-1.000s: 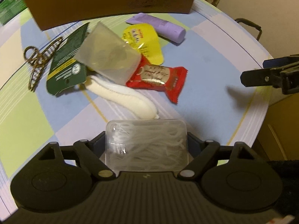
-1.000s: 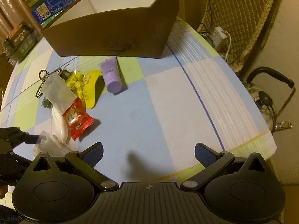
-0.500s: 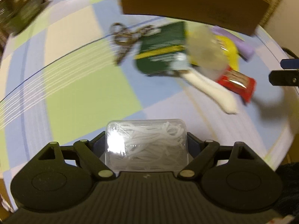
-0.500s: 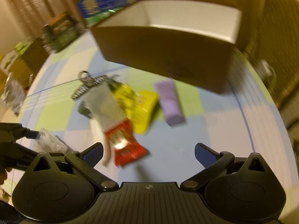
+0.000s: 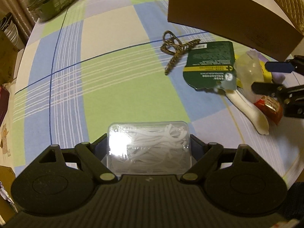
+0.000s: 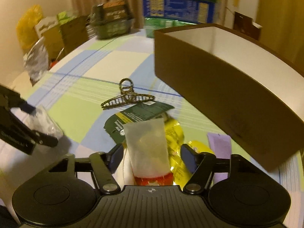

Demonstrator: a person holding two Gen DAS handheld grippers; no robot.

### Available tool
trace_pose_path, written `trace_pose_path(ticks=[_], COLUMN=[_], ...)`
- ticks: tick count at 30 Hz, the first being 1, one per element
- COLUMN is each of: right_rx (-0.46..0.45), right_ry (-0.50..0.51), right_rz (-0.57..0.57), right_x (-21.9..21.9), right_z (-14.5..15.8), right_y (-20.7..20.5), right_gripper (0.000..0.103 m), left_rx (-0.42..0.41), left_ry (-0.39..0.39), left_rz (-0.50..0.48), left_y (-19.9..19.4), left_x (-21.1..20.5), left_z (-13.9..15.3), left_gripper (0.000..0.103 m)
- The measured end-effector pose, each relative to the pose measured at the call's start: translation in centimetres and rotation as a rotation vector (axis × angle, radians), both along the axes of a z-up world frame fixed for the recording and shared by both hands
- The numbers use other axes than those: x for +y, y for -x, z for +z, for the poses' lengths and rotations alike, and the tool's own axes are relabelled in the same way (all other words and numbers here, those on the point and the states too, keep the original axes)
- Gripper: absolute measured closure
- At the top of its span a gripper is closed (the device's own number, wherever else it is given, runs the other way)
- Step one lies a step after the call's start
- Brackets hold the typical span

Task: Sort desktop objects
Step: 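Grasp the clear plastic cup with the right tool while the left tool holds the floss box, then carry the floss box and cup into the brown box and release both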

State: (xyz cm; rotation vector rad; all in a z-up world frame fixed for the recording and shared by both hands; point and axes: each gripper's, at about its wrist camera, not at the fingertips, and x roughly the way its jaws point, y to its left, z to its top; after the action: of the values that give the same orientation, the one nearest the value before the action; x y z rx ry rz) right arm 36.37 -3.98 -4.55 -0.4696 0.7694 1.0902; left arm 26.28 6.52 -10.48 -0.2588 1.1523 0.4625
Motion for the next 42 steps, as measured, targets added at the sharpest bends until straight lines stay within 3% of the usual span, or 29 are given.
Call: trace_pose_path(ticks=[6, 10, 14, 27, 34, 42], right_rx=[-0.06, -0.095, -0.109, -0.042, -0.038, -0.067], right_ry=[0.033, 0.037, 0.019, -0.091, -0.151, -0.201], right_rz=[0.048, 0.057, 0.053, -0.14, -0.263, -0.326], right_x=[1.4, 1.6, 1.1, -3.5, -5.7, -6.7], right_z=[-1.5, -2.0, -1.9, 4.0, 7.5, 10.3], right_y=[0.6, 0.7, 0.5, -3.1, -6.8, -10.4], right_gripper=[0.042, 0.054, 0.055, 0.055, 0.055, 0.055], left_rx=[-0.006, -0.011, -0.015, -0.121, -0.204, -0.3], left_ry=[0.002, 0.0, -0.004, -0.039, -0.073, -0.113], left_rz=[0.014, 0.013, 0.006, -0.089, -0.189, -0.313], left_y=[-0.1, -0.3, -0.6, -3.3, -8.1, -15.0], left_x=[0.5, 0.5, 0.4, -0.4, -1.3, -2.3], left_z=[0.0, 0.1, 0.2, 3.8, 6.6, 10.0], left_gripper=[0.019, 0.02, 0.019, 0.02, 0.019, 0.019])
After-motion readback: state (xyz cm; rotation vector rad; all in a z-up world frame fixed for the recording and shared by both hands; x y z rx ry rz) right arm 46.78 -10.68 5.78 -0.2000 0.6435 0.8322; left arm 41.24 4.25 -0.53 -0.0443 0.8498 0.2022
